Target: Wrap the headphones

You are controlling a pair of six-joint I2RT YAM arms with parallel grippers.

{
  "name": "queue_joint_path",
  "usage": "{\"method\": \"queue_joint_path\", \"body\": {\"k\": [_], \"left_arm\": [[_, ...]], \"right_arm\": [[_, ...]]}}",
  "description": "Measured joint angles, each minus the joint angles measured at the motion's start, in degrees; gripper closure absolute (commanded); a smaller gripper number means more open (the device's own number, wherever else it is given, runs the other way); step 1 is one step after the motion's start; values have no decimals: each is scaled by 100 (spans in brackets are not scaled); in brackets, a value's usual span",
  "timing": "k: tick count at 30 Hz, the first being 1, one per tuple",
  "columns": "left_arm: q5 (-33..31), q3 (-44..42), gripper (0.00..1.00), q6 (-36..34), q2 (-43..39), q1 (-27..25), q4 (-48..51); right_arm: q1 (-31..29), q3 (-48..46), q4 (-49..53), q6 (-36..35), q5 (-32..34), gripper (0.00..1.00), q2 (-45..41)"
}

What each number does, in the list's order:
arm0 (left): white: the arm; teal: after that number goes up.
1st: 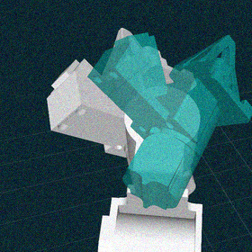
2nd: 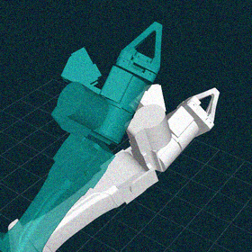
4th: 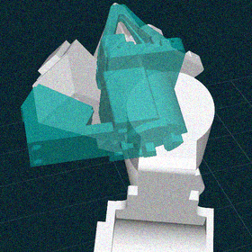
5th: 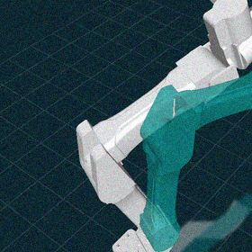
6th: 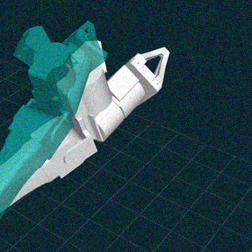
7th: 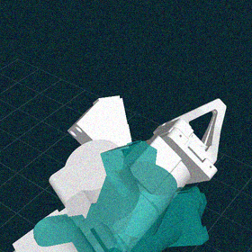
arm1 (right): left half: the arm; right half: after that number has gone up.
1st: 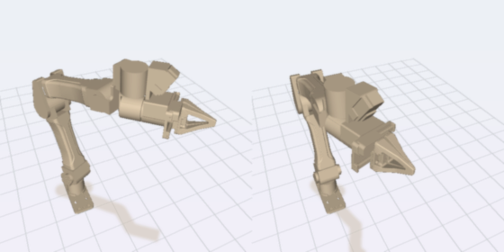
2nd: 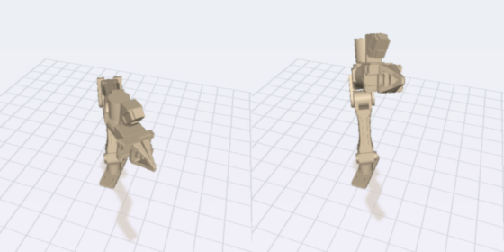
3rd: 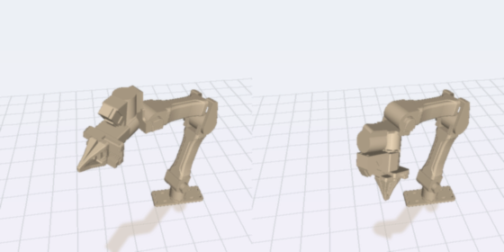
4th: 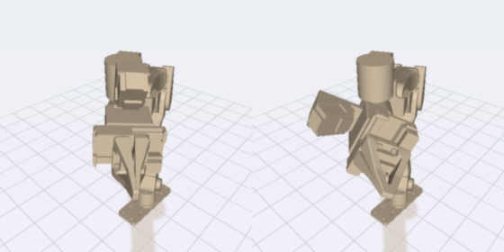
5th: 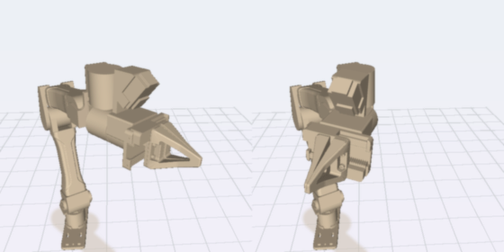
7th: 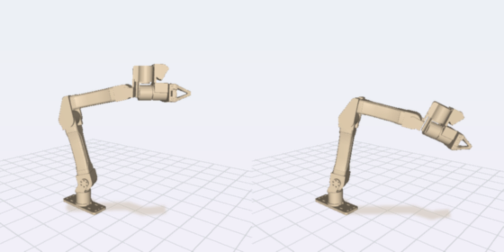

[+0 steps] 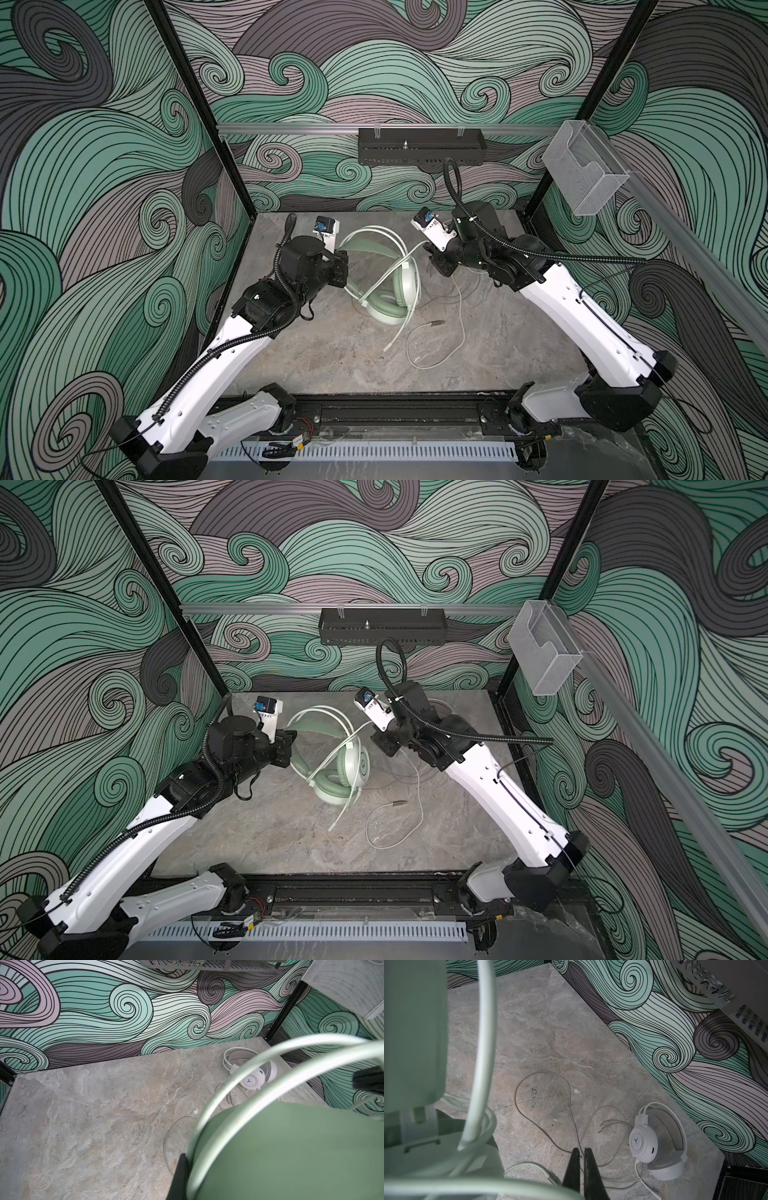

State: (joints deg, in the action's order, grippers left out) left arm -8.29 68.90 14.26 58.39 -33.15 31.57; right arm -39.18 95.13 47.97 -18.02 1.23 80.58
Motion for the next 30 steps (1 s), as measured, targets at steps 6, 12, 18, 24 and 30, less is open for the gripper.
{"method": "queue_joint_path", "body": {"k": [6,12,18,24,30], "left_arm": [[264,490,100,369,0,0,144],[603,1191,100,750,0,0,83],[774,1519,100,1156,46,0,46],[833,1884,100,1569,223,0,-31],[881,2365,100,1871,407,0,-256]], "right_arm": [[225,-708,-754,302,-577,80,-448],[452,-1292,-1792,610,-1224,70,-870],[525,-1729,-2789,1014,-1808,69,-970],[632,-2382,-3595,1650,-2188,70,-994],[636,-2736,-4035,2166,-2398,74,-994]]}}
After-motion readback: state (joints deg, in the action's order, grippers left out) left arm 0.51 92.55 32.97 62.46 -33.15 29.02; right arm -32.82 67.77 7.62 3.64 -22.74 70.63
